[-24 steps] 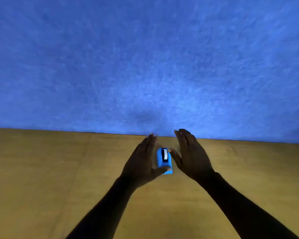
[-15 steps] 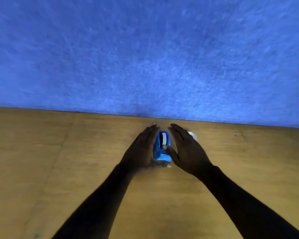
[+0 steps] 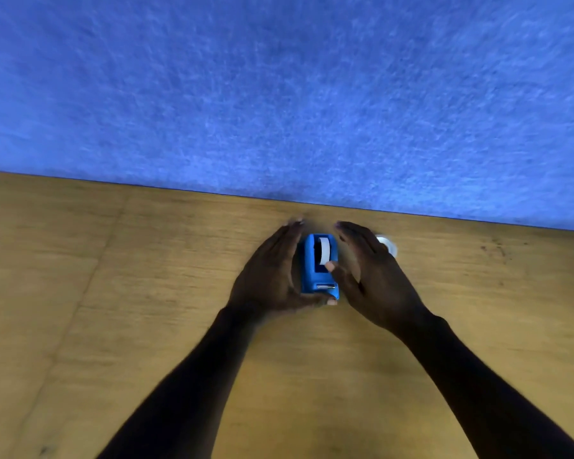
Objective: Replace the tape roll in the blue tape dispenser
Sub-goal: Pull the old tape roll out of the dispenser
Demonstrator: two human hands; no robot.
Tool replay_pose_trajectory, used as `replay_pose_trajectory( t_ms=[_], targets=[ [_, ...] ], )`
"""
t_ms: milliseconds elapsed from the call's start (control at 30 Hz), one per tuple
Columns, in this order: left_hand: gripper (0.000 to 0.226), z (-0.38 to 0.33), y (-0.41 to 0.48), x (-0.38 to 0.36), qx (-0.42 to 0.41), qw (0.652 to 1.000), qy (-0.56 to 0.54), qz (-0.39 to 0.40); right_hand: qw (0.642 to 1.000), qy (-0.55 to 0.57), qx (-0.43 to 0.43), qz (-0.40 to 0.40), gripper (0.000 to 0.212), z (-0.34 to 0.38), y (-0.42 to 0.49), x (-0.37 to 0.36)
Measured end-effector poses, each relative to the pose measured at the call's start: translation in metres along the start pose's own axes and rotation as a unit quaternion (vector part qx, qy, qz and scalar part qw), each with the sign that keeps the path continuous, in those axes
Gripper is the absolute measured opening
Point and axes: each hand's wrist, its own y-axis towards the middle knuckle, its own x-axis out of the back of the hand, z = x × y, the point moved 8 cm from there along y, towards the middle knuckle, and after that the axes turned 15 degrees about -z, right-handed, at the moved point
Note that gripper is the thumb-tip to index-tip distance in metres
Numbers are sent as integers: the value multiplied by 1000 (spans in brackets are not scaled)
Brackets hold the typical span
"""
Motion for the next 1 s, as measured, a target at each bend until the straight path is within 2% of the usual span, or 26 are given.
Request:
replay_pose_trajectory(
  t_ms=[500,800,1000],
  targets=[
    [117,3,-5,3,-2,999,39,-18,1000,8,-11,-25,49,0,6,-4],
    [119,5,-6,-1,-6,999,42,-9,1000,-12,-19,21,58,0,11,-11],
    [117,6,-6,-2,-5,999,38,-19,999,-22,-25,25,52,-3,20,-13]
  ],
)
